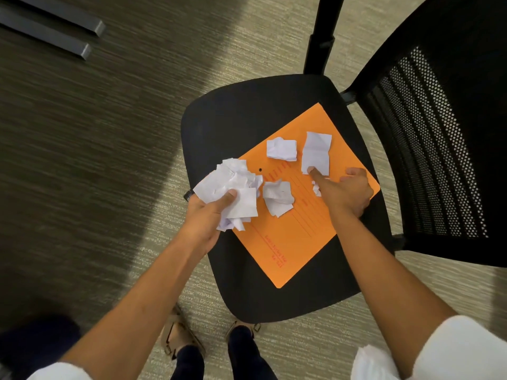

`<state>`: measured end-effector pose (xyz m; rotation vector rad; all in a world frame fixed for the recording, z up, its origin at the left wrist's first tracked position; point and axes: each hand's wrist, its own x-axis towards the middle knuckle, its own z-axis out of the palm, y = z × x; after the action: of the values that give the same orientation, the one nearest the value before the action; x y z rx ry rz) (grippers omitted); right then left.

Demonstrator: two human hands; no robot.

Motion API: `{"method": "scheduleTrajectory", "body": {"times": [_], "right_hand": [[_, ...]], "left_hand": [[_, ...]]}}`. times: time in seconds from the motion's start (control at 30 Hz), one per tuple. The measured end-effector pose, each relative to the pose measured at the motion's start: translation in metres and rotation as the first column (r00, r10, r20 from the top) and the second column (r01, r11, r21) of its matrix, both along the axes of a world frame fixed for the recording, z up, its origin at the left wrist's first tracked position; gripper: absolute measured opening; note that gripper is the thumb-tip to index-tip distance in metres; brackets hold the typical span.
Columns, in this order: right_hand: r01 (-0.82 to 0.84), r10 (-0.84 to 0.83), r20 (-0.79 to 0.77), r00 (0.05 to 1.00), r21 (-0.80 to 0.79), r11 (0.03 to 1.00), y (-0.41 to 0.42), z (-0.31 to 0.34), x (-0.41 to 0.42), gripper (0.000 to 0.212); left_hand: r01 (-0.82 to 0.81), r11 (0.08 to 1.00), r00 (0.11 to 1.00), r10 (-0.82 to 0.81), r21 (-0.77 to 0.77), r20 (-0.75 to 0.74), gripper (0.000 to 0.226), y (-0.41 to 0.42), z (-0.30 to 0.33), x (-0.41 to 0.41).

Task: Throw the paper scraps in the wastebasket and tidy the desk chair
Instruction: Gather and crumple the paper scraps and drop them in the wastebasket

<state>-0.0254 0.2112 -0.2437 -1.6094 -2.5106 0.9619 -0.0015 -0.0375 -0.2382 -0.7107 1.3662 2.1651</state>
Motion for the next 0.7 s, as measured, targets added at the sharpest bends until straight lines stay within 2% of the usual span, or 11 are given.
{"method": "scheduleTrajectory", "body": {"times": [0.07,0.13,0.2,0.33,0.47,0.6,0.7], "right_hand": [[-0.044,0.045,0.016,0.999,-0.022,0.999,-0.005,-0.003,0.006,0.068],[-0.054,0.05,-0.048,0.998,-0.084,0.995,-0.008,-0.006,0.009,0.036],[-0.052,0.039,-0.133,0.99,-0.099,0.994,-0.011,-0.002,0.011,0.021],[-0.203,0.12,-0.337,0.934,-0.224,0.953,-0.024,0.013,0.001,0.017],[-0.409,0.312,-0.379,0.871,-0.209,0.888,-0.039,0.021,-0.031,0.02],[-0.569,0.547,-0.236,0.803,-0.03,0.822,-0.047,0.011,-0.056,0.02],[-0.625,0.625,-0.043,0.779,0.028,0.78,-0.051,-0.002,-0.065,0.019]], "left_hand": [[0.005,1.0,1.0,-0.005,-0.016,-0.004,0.027,0.002,-0.001,-0.002],[0.009,0.999,1.0,-0.009,-0.035,0.0,0.024,0.002,0.001,-0.005],[0.002,0.999,1.0,-0.002,-0.044,0.004,0.023,0.001,0.001,-0.007],[-0.027,0.999,0.999,0.028,-0.043,0.019,0.026,-0.002,0.003,-0.009],[-0.003,0.999,1.0,0.002,-0.05,-0.004,0.024,-0.004,0.007,-0.014],[-0.031,0.998,1.0,0.031,-0.056,-0.006,0.026,-0.016,0.008,-0.018],[-0.071,0.996,0.997,0.073,-0.055,0.03,0.028,-0.022,0.007,-0.016]]}}
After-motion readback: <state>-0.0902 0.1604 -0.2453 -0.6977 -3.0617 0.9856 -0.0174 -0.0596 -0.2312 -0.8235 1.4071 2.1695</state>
